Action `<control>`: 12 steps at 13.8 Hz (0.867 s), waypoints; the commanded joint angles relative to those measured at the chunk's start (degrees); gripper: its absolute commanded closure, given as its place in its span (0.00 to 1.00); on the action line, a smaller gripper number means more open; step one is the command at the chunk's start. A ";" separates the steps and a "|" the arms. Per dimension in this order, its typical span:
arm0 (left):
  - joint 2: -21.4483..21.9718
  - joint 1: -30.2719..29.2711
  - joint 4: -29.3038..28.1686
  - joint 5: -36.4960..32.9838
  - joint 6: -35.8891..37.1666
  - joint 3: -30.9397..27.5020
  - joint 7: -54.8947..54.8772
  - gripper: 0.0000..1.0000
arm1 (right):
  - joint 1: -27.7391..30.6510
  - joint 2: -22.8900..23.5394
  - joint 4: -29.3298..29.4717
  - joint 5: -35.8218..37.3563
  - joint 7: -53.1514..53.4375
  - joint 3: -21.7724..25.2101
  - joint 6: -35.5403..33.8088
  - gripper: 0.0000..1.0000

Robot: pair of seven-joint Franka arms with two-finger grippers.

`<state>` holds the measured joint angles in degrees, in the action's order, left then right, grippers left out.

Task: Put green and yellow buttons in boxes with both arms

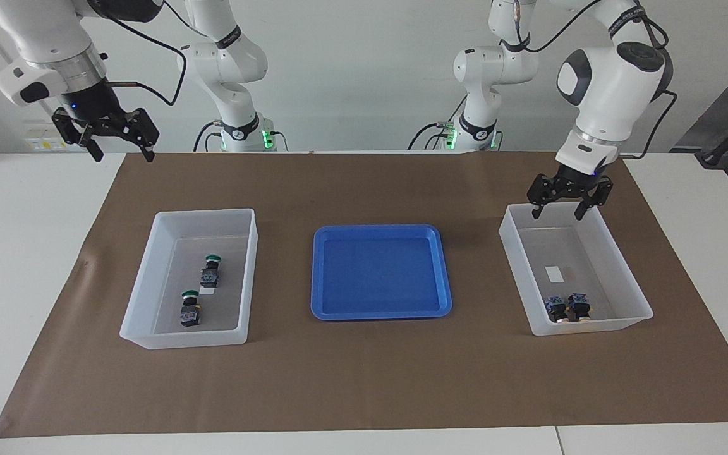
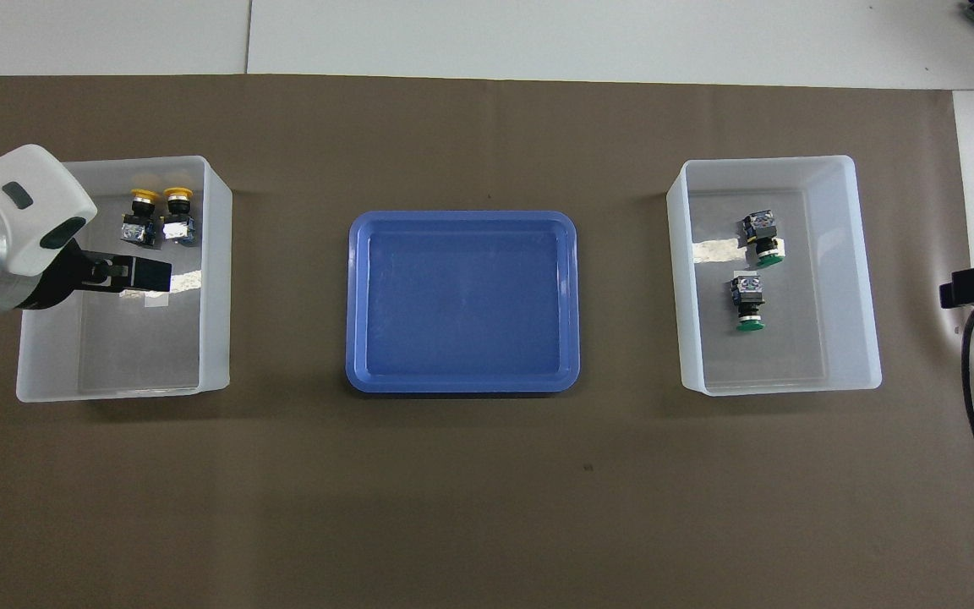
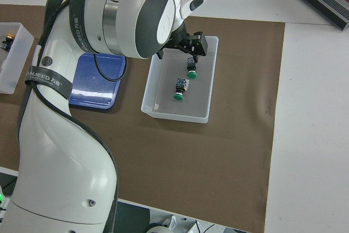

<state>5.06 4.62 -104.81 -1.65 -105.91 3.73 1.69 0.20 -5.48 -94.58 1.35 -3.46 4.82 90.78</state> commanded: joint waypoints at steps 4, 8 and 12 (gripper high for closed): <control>-7.53 0.39 18.50 -0.38 14.85 -0.83 -0.11 0.00 | -0.28 -0.77 -0.60 0.58 0.21 0.19 -0.51 0.00; -4.90 -0.83 17.63 0.24 20.89 -1.27 -0.19 0.00 | -0.46 -0.85 -0.60 0.15 -0.41 0.01 -0.78 0.00; -2.87 -3.65 15.09 2.61 21.45 -1.27 -0.02 0.00 | -0.37 -0.77 0.10 -2.57 0.29 0.10 -1.65 0.00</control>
<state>0.78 2.32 -87.99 -0.31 -85.29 2.39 1.68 -0.12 -5.59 -94.49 0.65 -3.49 4.75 90.24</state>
